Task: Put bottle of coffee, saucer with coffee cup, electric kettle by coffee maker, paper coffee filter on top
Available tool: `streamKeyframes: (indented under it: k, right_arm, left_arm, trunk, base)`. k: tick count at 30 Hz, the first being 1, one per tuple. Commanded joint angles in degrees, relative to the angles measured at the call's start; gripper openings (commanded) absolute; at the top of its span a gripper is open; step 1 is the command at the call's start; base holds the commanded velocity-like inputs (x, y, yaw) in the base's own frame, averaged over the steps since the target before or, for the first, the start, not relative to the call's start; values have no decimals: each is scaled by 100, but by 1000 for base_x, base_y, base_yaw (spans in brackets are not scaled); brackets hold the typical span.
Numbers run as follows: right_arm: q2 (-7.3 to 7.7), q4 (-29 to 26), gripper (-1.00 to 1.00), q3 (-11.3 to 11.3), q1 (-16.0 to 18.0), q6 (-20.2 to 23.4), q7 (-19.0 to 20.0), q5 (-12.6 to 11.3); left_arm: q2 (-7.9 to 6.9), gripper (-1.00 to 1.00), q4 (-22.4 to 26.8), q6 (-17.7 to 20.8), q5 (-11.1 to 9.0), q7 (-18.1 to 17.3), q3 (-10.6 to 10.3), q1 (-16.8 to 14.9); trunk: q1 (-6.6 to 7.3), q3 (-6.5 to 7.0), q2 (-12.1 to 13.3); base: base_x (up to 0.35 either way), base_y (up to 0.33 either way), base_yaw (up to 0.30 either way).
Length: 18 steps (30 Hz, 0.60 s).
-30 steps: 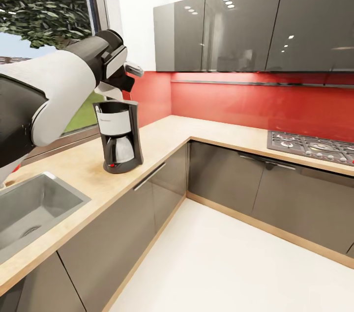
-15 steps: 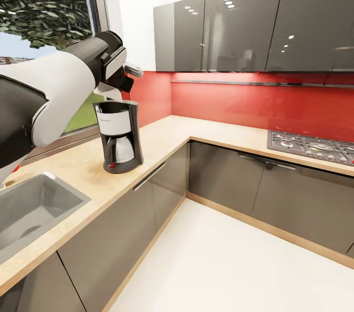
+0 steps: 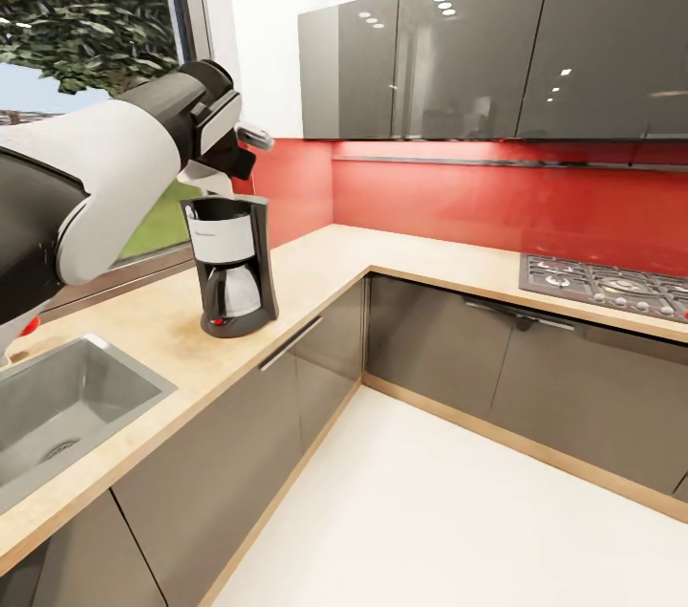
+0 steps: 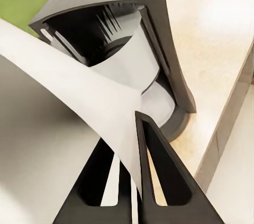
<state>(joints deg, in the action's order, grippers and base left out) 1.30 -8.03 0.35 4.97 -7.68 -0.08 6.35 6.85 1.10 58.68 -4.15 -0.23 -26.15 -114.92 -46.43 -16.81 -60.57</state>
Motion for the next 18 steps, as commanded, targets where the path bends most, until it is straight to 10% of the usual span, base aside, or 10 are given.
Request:
streamKeyframes:
  k: [1, 18]
  right_arm:
    - [2, 3, 100, -3, 4, -15, -1, 48]
    - [-7, 12, 100, -4, 4, -17, -9, 42]
  left_arm:
    - [-6, -100, 4, 21, -34, -3, -48, -4]
    - [-43, -100, 4, 12, -34, -3, -48, -4]
  trunk:
    - [0, -7, -5]
    - [0, -7, -5]
  base:
    - [0, 0, 0]
    - [69, -28, 148]
